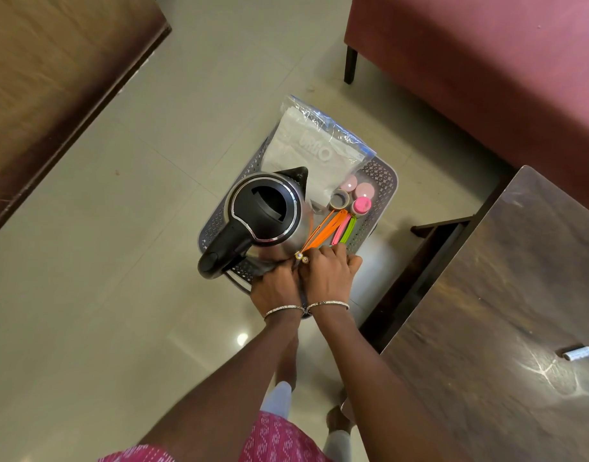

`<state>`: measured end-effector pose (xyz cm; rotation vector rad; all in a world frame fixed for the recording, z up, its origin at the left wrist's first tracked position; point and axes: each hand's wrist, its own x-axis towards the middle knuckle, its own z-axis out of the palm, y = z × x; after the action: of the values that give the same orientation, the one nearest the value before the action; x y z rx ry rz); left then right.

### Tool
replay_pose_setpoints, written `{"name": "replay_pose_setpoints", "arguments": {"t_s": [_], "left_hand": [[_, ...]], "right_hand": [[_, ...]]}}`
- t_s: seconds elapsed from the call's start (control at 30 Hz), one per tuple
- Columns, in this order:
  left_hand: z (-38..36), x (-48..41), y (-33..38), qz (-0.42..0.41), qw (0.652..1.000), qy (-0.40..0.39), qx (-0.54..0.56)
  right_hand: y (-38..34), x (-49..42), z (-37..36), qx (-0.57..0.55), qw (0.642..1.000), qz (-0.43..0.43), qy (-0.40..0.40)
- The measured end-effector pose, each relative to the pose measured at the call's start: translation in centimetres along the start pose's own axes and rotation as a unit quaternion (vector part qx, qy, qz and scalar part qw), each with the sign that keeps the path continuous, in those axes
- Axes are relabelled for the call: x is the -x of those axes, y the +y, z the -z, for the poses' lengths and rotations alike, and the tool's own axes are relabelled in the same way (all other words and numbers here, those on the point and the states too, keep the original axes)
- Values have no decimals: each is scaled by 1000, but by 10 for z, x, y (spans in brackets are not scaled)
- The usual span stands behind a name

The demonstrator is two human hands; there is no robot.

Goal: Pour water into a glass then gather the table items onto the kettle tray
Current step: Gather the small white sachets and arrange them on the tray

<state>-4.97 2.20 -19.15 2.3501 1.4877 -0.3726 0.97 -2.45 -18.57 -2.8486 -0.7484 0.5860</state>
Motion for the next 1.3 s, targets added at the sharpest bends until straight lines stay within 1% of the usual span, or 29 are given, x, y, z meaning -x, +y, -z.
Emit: {"name": "replay_pose_setpoints", "arguments": {"t_s": [0.2,0.4,0.63,0.77,0.9,1.03,1.13,1.2,1.3], "left_hand": [[0,0,6,40,998,-8,42],[-4,0,9,58,996,-5,64],[-6,1,12,75,994,-14,83],[-3,3,11,88,991,-24,101],[7,10,7,89,990,-14,108],[21,23,2,65,994,4,89],[34,46,5,50,991,22,119],[39,60,9,44,987,36,152],[44,94,23,1,985,38,171]], "right_hand": [[4,-6,0,-27,999,15,-12],[8,-7,0,-11,999,32,-25],[8,-7,0,-5,999,39,-23],[8,-5,6,-14,999,41,-4],[13,2,15,-36,999,39,-12],[26,23,36,-91,995,16,35],[47,50,56,-125,989,-18,74],[65,68,64,-130,988,-43,75],[104,105,78,-155,982,-96,57]]}}
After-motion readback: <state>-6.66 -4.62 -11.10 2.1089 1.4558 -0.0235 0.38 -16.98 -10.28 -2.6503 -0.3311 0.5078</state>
